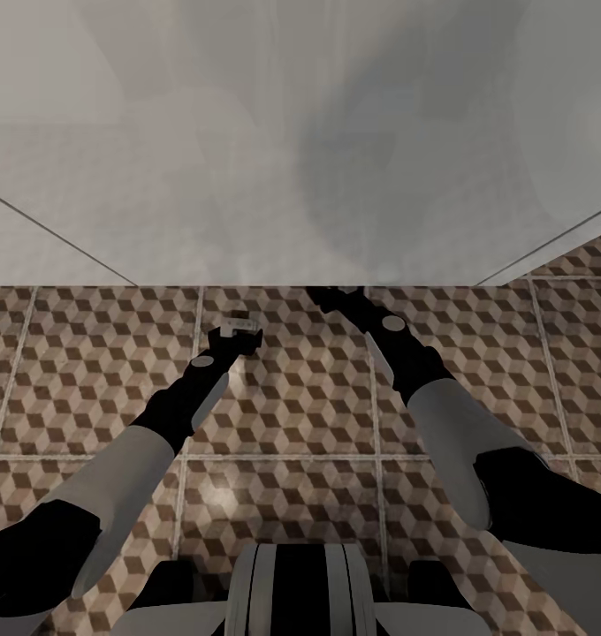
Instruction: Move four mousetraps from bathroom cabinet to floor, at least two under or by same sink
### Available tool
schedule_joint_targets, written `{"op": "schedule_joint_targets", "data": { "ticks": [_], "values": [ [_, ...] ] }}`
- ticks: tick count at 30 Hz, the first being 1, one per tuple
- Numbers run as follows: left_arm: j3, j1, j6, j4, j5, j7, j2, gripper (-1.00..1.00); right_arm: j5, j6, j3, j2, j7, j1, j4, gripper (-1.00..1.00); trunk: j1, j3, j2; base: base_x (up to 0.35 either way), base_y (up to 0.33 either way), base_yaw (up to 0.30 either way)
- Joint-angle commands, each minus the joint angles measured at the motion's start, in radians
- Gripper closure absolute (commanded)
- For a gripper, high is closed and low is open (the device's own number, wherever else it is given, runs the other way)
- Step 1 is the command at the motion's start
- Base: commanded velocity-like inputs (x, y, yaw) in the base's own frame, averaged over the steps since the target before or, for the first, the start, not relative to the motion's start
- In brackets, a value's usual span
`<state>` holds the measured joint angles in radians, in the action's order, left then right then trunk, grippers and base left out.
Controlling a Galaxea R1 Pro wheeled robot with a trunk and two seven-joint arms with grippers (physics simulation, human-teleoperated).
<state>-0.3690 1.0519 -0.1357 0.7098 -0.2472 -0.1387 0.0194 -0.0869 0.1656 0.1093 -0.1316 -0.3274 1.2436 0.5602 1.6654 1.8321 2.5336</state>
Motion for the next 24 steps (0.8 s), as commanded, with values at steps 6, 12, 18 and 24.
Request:
{"op": "schedule_joint_targets", "data": {
  "ticks": [6,12,18,24],
  "values": [
    [-0.005,0.0,-0.004,0.001,-0.01,-0.009,0.0,-1.0,0.01,0.005,-0.001,0.001,-0.008,0.0,-0.001,1.0,0.0,0.0,0.0,0.0,0.0,0.0],
    [-0.005,0.0,-0.004,-0.002,-0.01,-0.009,0.001,-1.0,0.03,0.005,0.0,0.001,-0.021,0.0,-0.001,1.0,0.0,0.0,0.0,0.0,0.0,0.0],
    [-0.005,0.0,-0.004,-0.007,-0.01,-0.009,0.001,-1.0,0.032,0.005,0.0,0.001,-0.025,0.0,-0.003,1.0,0.0,0.0,0.0,0.0,0.0,0.0],
    [-0.005,0.0,-0.004,-0.01,-0.01,-0.009,0.001,-1.0,0.031,0.005,0.0,0.001,-0.025,0.0,-0.003,1.0,0.0,0.0,0.0,0.0,0.0,0.0]
  ]
}}
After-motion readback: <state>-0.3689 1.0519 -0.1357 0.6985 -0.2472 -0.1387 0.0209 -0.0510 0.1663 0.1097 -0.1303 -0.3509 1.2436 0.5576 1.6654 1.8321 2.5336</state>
